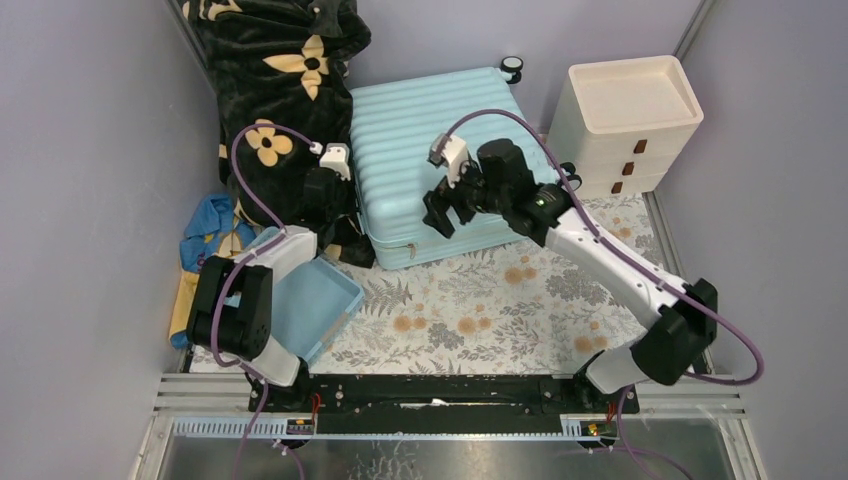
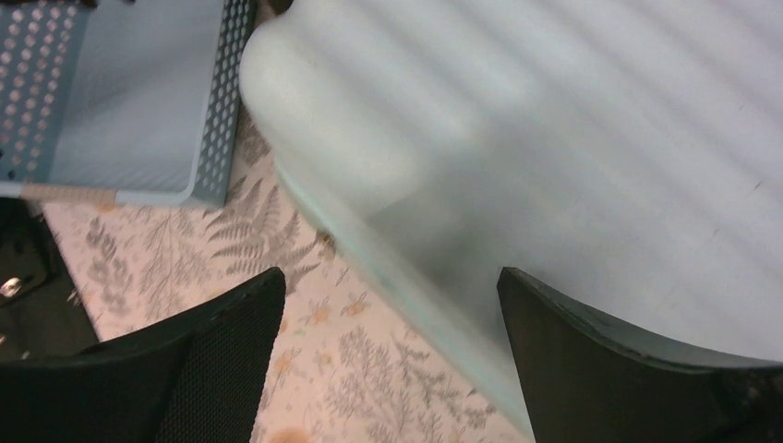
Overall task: Open, take out, and arrange the luggage
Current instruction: Unzip the luggage at the center of the board.
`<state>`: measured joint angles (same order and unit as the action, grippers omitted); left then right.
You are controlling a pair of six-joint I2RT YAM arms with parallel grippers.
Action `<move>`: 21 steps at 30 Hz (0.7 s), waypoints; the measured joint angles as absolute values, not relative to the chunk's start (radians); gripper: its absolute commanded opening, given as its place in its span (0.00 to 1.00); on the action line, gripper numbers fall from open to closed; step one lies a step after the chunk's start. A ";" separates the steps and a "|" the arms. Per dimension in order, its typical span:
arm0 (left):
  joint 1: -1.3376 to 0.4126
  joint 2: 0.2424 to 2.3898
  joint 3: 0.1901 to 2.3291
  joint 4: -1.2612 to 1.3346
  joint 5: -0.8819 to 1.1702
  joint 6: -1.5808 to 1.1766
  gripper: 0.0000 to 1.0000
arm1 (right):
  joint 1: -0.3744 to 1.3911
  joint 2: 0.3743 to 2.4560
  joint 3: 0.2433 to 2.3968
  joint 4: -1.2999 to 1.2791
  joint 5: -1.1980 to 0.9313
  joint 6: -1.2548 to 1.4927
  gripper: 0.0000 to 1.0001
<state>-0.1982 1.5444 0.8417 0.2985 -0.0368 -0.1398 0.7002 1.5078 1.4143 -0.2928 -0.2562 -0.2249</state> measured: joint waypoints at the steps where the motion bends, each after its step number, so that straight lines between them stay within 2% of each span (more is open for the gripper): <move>1: -0.193 1.558 0.857 0.297 -0.033 -0.140 0.05 | 0.691 1.488 1.400 -0.309 -0.280 -0.227 0.93; 4: -0.171 1.613 0.921 0.287 -0.022 -0.152 0.15 | 0.662 1.433 1.351 -0.358 -0.357 -0.231 0.93; 10: -0.126 1.657 0.984 0.244 -0.012 -0.223 0.47 | 0.595 1.382 1.292 -0.417 -0.495 -0.251 0.96; 12: -0.116 1.637 0.986 0.215 -0.007 -0.262 0.55 | 0.569 1.370 1.283 -0.439 -0.556 -0.269 0.97; 18: -0.110 1.368 0.836 0.154 0.007 -0.379 0.69 | 0.463 1.318 1.267 -0.514 -0.756 -0.360 1.00; 21: -0.104 1.226 0.751 0.150 0.020 -0.443 0.63 | 0.431 1.296 1.256 -0.538 -0.813 -0.398 1.00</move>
